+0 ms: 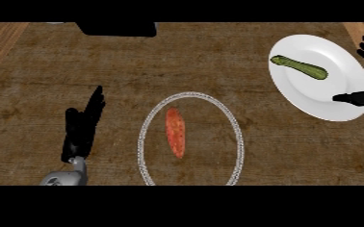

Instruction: Pick the squash from the placemat and place it in the plate

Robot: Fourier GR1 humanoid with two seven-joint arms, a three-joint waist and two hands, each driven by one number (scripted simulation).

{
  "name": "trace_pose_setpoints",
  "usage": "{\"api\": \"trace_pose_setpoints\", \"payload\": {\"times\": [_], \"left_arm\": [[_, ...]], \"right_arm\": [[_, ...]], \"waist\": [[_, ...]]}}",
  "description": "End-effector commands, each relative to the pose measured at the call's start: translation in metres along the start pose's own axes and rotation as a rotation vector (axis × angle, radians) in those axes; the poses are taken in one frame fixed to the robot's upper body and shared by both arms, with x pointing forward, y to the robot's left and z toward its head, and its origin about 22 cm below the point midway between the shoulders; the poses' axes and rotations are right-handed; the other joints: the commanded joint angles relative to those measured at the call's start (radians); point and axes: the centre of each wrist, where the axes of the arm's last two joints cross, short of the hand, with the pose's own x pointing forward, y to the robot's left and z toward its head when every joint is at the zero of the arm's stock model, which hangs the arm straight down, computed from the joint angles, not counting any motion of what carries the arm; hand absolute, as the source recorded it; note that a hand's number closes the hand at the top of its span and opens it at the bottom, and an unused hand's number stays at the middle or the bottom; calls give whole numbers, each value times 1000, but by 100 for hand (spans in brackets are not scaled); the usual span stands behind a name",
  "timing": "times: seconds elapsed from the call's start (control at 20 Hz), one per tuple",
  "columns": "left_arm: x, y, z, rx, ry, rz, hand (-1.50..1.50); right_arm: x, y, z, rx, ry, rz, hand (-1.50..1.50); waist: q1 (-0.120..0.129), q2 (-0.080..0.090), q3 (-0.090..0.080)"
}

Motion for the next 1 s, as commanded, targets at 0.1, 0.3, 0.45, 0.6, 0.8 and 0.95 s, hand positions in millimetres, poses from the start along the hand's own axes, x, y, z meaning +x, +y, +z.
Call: {"api": "trace_pose_setpoints", "payload": {"times": [0.1, 0.3, 0.45, 0.6, 0.8, 0.95], "left_arm": [[11, 2, -8, 6, -20, 7, 0], [12, 12, -3, 6, -1, -4, 0], [16, 3, -5, -18, -15, 11, 0], [15, 2, -13, 3, -23, -3, 0], [10, 1, -5, -19, 1, 12, 0], [13, 3, -13, 4, 1, -2, 0]], "right_arm": [[-17, -23, 32, -47, 40, 29, -150], [-4, -27, 20, -45, 57, 62, -150], [-7, -37, 30, -65, 36, 62, -150], [-7, -37, 30, -85, 66, 81, -150], [-8, -60, 49, -113, 53, 61, -150], [-18, -49, 53, -152, 43, 58, -150]], "waist": [[1, 4, 1], [10, 4, 2], [13, 7, 3], [12, 8, 3], [14, 8, 4], [7, 8, 3]]}}
